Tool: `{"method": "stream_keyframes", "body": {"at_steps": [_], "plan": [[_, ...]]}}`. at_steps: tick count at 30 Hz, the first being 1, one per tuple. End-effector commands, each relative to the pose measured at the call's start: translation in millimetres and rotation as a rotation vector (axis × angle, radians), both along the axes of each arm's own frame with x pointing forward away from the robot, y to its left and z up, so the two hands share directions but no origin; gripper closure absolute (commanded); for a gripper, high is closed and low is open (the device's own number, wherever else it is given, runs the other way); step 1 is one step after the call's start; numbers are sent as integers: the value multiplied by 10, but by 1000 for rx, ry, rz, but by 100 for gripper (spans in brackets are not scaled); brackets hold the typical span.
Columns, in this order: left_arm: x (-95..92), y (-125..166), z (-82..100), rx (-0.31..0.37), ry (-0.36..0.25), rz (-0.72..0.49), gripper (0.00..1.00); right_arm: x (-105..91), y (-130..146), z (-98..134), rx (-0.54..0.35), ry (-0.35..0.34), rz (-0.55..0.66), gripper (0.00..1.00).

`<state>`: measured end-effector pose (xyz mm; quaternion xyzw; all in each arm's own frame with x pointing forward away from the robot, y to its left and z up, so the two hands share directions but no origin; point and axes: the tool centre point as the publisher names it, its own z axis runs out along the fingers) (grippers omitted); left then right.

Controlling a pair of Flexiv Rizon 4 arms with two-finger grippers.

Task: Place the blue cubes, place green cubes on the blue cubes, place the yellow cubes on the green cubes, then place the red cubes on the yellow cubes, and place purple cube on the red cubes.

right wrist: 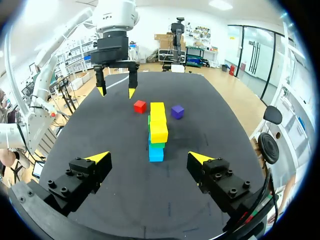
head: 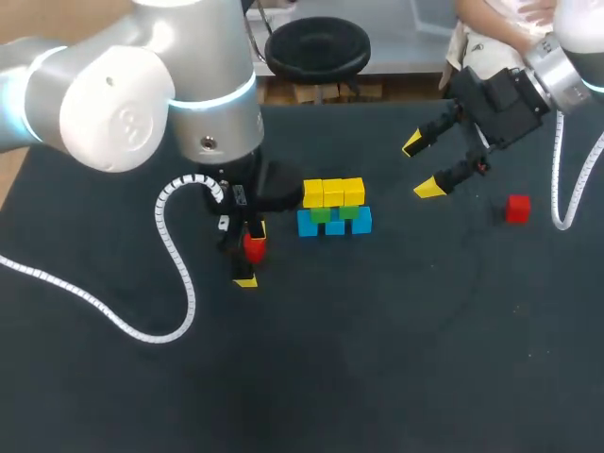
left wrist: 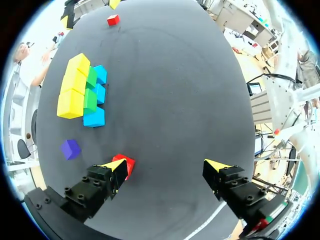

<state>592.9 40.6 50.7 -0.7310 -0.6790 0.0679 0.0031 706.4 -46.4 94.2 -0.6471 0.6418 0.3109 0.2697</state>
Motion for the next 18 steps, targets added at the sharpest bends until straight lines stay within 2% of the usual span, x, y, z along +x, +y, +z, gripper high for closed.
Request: {"method": "stream_keyframes", "body": {"at_steps": [1,3,9,11,14,18], "plan": [[19,-1,5,2,5,-2,0,-13,-2,3,0,-2,-2,0],[19,-1,5,2,5,-2,0,-13,-2,3,0,-2,-2,0],[162,263,2,-84,-36,13,0,-13,-2,3,0,-2,-2,0],[198,300,24,-87,-41,-7,0,-13,-2,3,0,-2,-2,0],[223,303,32,-61,-38,-49,0,-13,-2,3,0,-2,-2,0],[286,351,-38,-107,-2,-78,0,-13,-2,3,0,-2,-2,0]]}}
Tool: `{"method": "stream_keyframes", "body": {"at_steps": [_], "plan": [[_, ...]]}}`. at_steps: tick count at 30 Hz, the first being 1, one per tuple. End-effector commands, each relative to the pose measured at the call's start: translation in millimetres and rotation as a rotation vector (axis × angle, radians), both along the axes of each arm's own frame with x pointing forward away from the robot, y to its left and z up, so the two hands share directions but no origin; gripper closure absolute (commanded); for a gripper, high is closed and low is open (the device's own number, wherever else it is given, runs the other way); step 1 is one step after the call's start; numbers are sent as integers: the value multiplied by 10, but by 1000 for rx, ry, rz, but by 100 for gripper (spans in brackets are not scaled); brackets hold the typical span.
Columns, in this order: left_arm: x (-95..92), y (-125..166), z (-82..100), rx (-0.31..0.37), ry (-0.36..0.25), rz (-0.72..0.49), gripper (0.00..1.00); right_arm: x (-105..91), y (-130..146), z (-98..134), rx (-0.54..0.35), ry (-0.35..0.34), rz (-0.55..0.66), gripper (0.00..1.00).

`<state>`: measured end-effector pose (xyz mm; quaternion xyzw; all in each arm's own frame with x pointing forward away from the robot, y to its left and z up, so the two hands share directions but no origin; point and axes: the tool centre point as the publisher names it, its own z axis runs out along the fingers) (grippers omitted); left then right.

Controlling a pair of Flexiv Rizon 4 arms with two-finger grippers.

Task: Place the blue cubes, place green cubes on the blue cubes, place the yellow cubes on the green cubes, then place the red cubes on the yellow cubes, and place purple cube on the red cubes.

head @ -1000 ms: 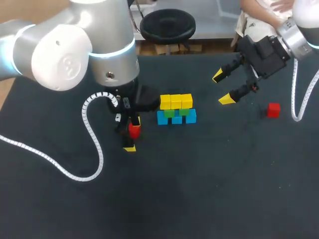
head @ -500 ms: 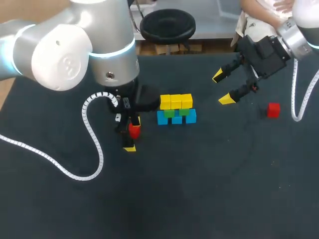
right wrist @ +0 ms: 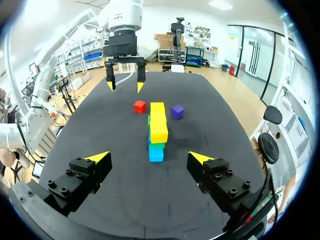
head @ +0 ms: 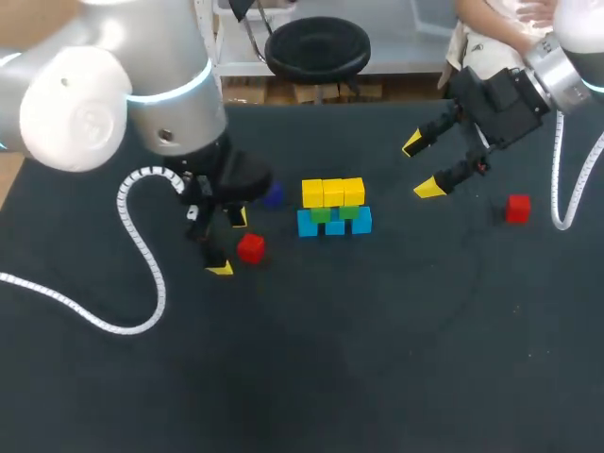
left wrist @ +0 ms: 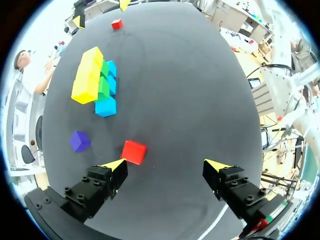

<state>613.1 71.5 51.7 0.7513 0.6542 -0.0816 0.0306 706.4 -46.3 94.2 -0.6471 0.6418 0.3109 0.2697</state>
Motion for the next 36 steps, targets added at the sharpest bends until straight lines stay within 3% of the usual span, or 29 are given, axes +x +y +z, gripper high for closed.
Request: {"method": "stream_keyframes", "body": {"at_steps": [1,11,36], "plan": [[101,38,-68,-23,31,-25,0,-12,-2,2,0,-2,-2,0],[250,-109,-248,-19,60,-50,0,-12,-2,2,0,-2,-2,0],[312,-131,-353,51,109,-29,0,-12,-2,2,0,-2,-2,0]]}}
